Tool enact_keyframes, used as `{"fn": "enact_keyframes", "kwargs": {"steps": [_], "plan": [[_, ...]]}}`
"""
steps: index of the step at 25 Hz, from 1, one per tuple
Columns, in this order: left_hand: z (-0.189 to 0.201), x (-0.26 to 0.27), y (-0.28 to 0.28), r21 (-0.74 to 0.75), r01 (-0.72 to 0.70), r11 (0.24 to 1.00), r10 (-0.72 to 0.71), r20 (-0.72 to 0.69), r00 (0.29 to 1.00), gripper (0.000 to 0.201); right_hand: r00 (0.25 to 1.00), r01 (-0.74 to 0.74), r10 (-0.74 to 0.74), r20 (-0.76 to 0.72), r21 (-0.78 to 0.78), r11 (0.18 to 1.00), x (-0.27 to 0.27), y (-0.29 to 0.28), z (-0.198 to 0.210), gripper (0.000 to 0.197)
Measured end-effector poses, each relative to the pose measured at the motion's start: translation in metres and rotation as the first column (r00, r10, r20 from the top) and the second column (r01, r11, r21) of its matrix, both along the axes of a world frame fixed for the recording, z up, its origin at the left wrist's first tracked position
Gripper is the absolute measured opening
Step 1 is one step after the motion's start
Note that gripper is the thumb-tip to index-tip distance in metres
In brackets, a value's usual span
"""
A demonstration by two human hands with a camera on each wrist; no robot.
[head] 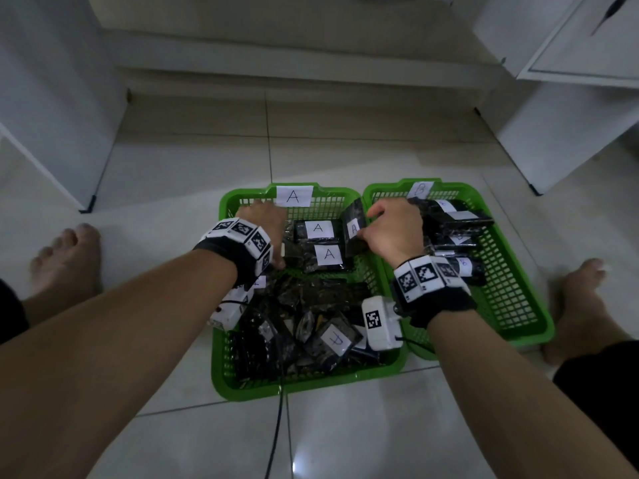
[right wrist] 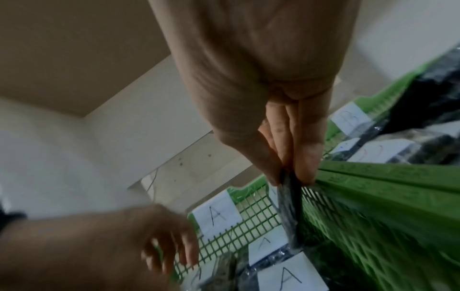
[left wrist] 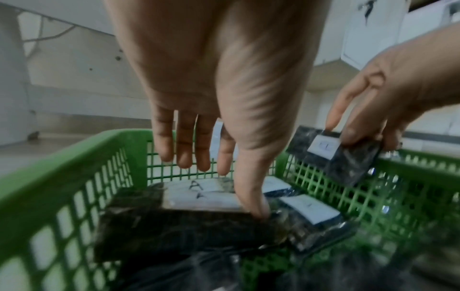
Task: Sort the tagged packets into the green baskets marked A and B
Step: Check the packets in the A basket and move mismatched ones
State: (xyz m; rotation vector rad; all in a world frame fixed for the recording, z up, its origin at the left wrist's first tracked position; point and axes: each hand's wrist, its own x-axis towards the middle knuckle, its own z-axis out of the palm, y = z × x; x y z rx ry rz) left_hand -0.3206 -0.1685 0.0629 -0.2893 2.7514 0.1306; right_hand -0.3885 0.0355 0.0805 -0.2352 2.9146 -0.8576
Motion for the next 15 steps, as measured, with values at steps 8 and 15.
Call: {"fn": "enact_keyframes", "kwargs": {"steps": [8,15], "plan": [[0.005,-0.011,0.029,0.213,0.064,0.975,-0.069,0.017,0.997,0.020,0.906,-0.384,0.424,-0.004,0.419,0.823,0.007,-0.042,-0.012,0.010],[-0.004,0.004,0.003,0.028,0.083,0.996,-0.083,-0.008,0.997,0.024,0.845,-0.499,0.526,0.095,0.494,0.712,0.016,-0.055,-0.018,0.019]]}}
